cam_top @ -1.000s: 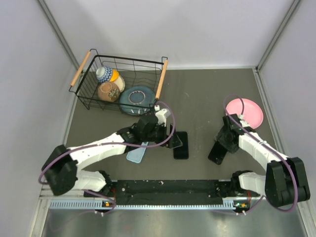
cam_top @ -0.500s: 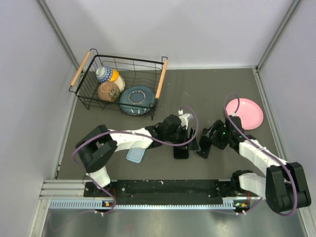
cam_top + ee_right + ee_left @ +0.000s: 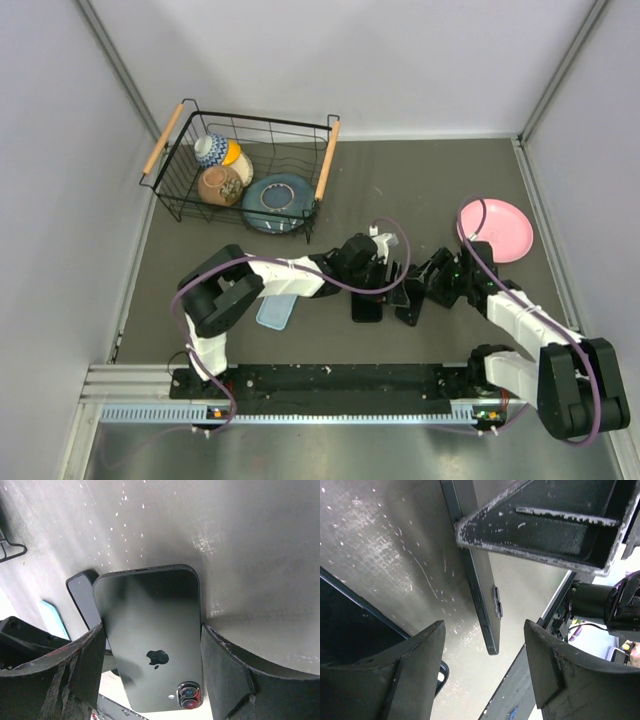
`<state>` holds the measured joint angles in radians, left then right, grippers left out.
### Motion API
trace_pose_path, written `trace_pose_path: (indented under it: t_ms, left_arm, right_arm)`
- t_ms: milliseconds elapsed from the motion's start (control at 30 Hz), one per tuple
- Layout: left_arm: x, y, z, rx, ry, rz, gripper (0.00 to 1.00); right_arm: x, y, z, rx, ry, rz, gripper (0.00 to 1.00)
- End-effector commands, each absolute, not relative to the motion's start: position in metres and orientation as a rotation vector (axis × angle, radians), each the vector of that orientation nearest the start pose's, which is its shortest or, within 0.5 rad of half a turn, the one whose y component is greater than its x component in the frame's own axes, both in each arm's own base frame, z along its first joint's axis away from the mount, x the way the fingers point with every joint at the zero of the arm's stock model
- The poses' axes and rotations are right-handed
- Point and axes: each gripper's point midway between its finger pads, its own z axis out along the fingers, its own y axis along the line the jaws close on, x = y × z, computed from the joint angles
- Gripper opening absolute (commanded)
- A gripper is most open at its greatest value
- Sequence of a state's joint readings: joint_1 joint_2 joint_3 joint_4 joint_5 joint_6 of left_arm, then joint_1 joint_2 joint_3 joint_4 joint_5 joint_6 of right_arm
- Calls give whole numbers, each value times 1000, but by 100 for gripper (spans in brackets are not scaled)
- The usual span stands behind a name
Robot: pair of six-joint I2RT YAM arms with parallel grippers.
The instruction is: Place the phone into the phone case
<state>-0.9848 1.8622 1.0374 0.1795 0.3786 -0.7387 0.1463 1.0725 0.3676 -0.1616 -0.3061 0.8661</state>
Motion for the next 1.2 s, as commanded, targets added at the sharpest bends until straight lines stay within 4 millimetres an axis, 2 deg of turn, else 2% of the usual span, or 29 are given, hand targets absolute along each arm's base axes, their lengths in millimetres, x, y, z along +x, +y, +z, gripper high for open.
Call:
trace_pose_path:
  t_ms: [0, 167, 267, 300, 367, 433, 467, 533, 567, 633, 667, 700, 733, 767, 800, 833, 900, 967, 1167]
  left_arm:
    - [190, -460, 81, 579, 2392, -1326, 68]
    - [184, -468, 78, 588, 2397, -1400, 58]
    - [183, -468, 78, 588, 2388, -1417, 49]
    - [181, -467, 77, 589, 2391, -1420, 40]
    - [181, -466, 79, 591, 2383, -1420, 29]
    - [180, -464, 82, 594, 2377, -1417, 14]
    - [180, -463, 83, 596, 2379, -1415, 8]
    - [179, -461, 87, 605, 2375, -1413, 0]
    - [178, -461, 90, 615, 2364, -1419, 0]
    - [175, -459, 100, 638, 2335, -1443, 0]
    - [174, -458, 103, 651, 2320, -1446, 0]
    - [172, -455, 105, 659, 2314, -1451, 0]
    - [167, -453, 117, 689, 2279, -1479, 0]
    - [166, -449, 120, 714, 2258, -1480, 0]
    - [162, -444, 120, 731, 2258, -1475, 0]
    - [160, -439, 130, 746, 2233, -1477, 0]
    - [154, -425, 127, 785, 2242, -1465, 0]
    - [144, -414, 140, 856, 2204, -1512, 0]
    - [117, -382, 162, 1029, 2126, -1535, 0]
  right_arm:
    - [227, 123, 40, 749, 2439, 864, 39]
    - [227, 127, 47, 725, 2419, 900, 40]
    - [226, 127, 51, 711, 2405, 910, 40]
    - [225, 127, 52, 709, 2404, 913, 40]
    - [226, 128, 56, 689, 2391, 924, 41]
    - [225, 130, 59, 654, 2387, 934, 44]
    - [226, 130, 64, 618, 2370, 943, 52]
    - [225, 133, 72, 534, 2350, 965, 62]
    - [225, 134, 80, 499, 2320, 975, 70]
    - [222, 137, 90, 398, 2287, 993, 77]
    - [220, 139, 96, 360, 2266, 1005, 85]
    - [218, 142, 110, 277, 2217, 1029, 88]
    - [217, 143, 117, 238, 2196, 1036, 91]
    - [217, 145, 129, 201, 2167, 1044, 99]
    - [212, 149, 143, 126, 2124, 1072, 99]
    - [210, 152, 153, 78, 2097, 1095, 99]
    - [200, 161, 176, -60, 2033, 1157, 99]
    - [193, 163, 194, -139, 1981, 1163, 99]
    - [186, 162, 211, -207, 1930, 1139, 97]
